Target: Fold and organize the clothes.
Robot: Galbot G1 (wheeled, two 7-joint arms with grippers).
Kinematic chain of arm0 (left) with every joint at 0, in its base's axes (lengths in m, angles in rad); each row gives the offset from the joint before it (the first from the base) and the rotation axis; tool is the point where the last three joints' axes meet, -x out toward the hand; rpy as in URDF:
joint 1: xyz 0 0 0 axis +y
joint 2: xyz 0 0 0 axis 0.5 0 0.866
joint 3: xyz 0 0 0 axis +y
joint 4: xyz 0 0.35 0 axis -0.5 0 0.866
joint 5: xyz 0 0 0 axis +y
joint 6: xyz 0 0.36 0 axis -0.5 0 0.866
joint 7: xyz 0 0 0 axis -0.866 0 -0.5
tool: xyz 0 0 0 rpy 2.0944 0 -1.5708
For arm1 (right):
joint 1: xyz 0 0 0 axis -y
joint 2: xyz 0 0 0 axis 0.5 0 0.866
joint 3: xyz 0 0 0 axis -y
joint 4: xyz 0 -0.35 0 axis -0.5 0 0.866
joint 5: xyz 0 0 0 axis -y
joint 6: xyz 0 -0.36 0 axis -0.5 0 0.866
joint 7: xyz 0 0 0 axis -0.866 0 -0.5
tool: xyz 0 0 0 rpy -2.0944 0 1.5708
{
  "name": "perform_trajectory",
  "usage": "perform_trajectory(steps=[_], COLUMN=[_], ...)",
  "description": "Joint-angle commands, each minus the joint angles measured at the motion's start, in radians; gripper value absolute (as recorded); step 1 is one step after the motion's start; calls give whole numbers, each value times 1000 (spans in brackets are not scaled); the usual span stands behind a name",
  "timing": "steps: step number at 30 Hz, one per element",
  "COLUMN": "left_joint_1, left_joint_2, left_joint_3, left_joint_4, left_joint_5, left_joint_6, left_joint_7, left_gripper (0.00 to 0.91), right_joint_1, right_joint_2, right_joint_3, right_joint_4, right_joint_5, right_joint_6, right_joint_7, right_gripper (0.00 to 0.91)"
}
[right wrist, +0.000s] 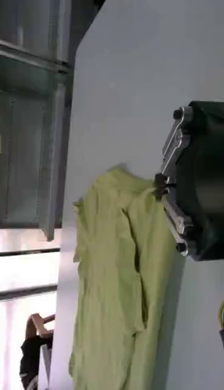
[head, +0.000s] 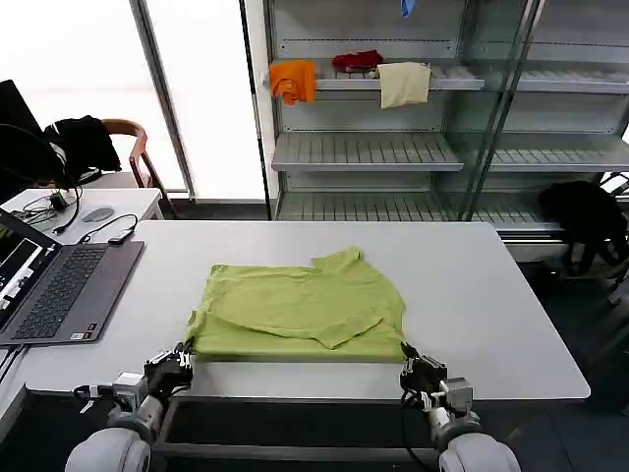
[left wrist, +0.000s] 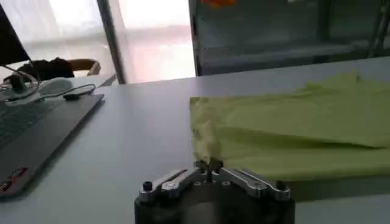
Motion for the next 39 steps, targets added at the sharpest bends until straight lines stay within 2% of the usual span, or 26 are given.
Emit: perform_trajectory(steps=[1, 2, 3, 4, 5, 16, 25, 31, 39], left_joint_1=[90, 98, 104, 107, 113, 94, -42, -240, -423], left_joint_2=[0, -4, -7, -8, -13, -23, -16, 12, 68], left_joint_3=[-6, -3, 0, 3, 6, -15, -42, -10, 66], left_joint_4=[-68, -75, -81, -83, -86, -87, -55, 46, 215], left_joint_5=[-10, -10, -11, -11, -10, 1, -8, -73, -116], left_joint_6=[0, 0, -1, -1, -1, -4, -9, 17, 20], left_joint_7=[-8, -12, -16, -21, -26, -91, -57, 23, 29], left_gripper=[10, 10, 141, 907, 907, 907, 907, 907, 907], right_joint_1=[-83, -88, -92, -93, -92, -10, 163, 353, 654], right_joint_2=[-9, -9, -7, -6, -1, 22, 23, 26, 58], right_joint_3=[3, -6, -11, -16, -20, 24, 30, -20, -83], right_joint_4=[65, 66, 68, 67, 65, 43, 13, -122, -474], right_joint_5=[-5, -13, -17, -22, -31, -26, 26, 123, 170], right_joint_6=[-4, -3, -3, -3, -3, -1, -5, -10, -11], right_joint_7=[2, -5, -8, -8, -8, 5, 28, 66, 79], right_gripper=[0, 0, 0, 0, 907, 907, 907, 907, 907])
